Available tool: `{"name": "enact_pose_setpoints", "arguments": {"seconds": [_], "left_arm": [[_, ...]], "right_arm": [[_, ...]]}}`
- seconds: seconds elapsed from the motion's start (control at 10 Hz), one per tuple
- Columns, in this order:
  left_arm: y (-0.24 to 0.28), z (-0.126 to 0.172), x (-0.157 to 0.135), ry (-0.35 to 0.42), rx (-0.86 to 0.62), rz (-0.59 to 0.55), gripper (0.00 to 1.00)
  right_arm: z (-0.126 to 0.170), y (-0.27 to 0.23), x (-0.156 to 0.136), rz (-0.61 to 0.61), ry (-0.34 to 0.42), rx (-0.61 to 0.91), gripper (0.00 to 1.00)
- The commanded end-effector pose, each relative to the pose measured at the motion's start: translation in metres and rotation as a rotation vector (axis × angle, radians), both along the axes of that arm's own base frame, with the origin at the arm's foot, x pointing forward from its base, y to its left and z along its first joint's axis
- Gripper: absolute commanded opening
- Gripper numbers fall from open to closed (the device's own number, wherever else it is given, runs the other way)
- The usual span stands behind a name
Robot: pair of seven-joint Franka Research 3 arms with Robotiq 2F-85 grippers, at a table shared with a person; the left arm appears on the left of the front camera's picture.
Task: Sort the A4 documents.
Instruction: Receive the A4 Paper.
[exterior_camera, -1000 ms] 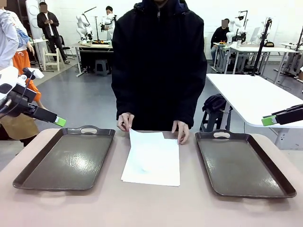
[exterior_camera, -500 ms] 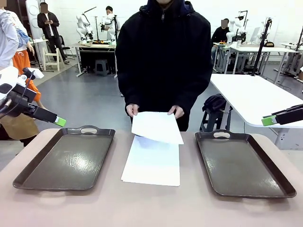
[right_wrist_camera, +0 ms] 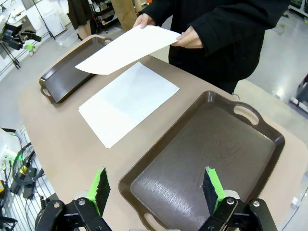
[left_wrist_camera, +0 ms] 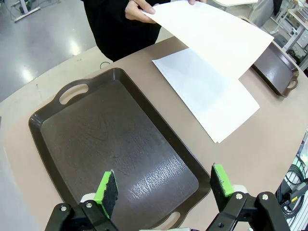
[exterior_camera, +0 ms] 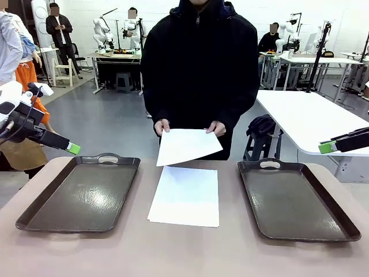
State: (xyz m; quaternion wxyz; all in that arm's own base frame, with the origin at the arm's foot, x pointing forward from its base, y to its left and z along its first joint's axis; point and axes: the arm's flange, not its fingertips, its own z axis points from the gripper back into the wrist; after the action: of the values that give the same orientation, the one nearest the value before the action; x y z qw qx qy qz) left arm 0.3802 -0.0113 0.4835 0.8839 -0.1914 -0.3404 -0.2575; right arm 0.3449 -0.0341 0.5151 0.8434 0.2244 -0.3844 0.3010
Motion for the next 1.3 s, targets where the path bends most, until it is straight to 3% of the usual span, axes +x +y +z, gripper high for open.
{"name": "enact_pose_setpoints", "arguments": {"seconds": [0.0,1.2], "left_arm": [[0.0008,-0.0014,0.0007,0.001,-0.012,0.000,1.00],[0.0008,-0.0014,0.0007,0.001,-0.012,0.000,1.00]], "right_arm": [[-0.0026,-0.0002,0.0023,0.013,-0.004,0.006,1.00],[-0.0026,-0.0002,0.0023,0.013,-0.004,0.006,1.00]]}}
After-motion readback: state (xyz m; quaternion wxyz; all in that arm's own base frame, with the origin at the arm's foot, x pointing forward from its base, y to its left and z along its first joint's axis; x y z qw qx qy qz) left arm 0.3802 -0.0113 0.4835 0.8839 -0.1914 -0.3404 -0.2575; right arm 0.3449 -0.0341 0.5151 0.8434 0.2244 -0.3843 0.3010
